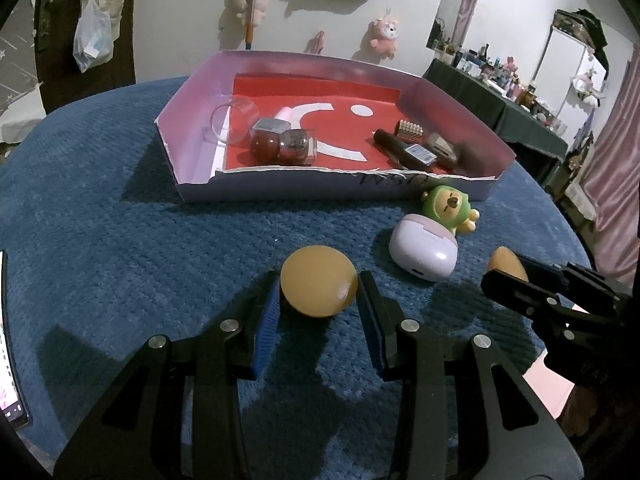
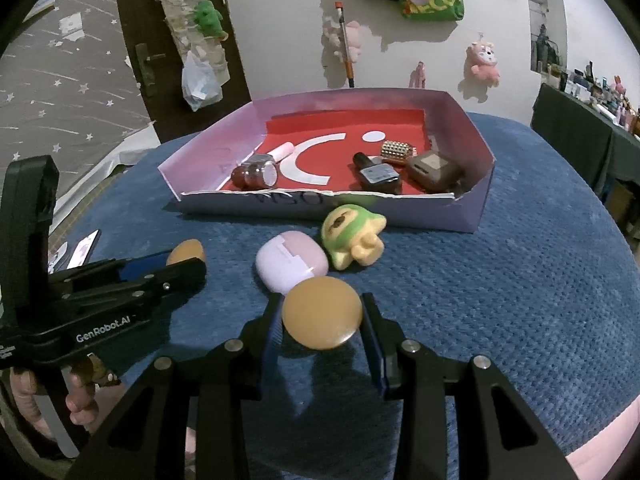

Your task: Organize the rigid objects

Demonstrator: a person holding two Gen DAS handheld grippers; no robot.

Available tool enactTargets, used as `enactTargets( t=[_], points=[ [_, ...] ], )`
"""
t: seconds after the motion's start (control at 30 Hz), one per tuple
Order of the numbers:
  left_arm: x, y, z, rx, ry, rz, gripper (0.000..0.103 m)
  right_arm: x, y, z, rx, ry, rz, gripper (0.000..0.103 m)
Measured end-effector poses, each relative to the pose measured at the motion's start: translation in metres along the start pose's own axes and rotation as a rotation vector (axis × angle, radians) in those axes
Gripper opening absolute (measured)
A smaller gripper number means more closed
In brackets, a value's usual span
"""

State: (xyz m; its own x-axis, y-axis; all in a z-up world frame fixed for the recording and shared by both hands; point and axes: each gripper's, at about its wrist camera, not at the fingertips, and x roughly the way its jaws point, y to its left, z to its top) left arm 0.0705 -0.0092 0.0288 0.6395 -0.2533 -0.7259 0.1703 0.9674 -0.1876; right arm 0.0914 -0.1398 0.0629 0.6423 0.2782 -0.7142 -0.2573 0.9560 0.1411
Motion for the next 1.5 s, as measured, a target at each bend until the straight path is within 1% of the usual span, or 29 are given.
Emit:
enactTargets(
  t=[0.43,0.83,1.03,1.23,1.5],
  points=[
    [-0.002,-0.005,0.005,0.009,-0.011,-0.011,0.036,-0.001,0.004,0.004,-0.020,-0.004,0.011,0.040],
    [-0.008,-0.012,0.029,0.038,-0.056,-0.013,0.036,-0.004,0.003,0.025,-0.032,-0.026,0.037,0.040],
    [-0.006,-0.012,0.039,0.041,-0.064,-0.014,0.036,-0.004,0.003,0.035,-0.043,-0.033,0.040,0.040],
    [-0.005,-0.010,0.050,0.041,-0.077,-0.012,0.036,-0.002,-0.002,0.045,-0.036,-0.032,0.065,0.040],
    [0.005,-0.004,0.066,0.028,-0.070,-0.013,0.036,0.002,-0.009,0.063,-0.031,-0.046,0.065,0.040]
  ],
)
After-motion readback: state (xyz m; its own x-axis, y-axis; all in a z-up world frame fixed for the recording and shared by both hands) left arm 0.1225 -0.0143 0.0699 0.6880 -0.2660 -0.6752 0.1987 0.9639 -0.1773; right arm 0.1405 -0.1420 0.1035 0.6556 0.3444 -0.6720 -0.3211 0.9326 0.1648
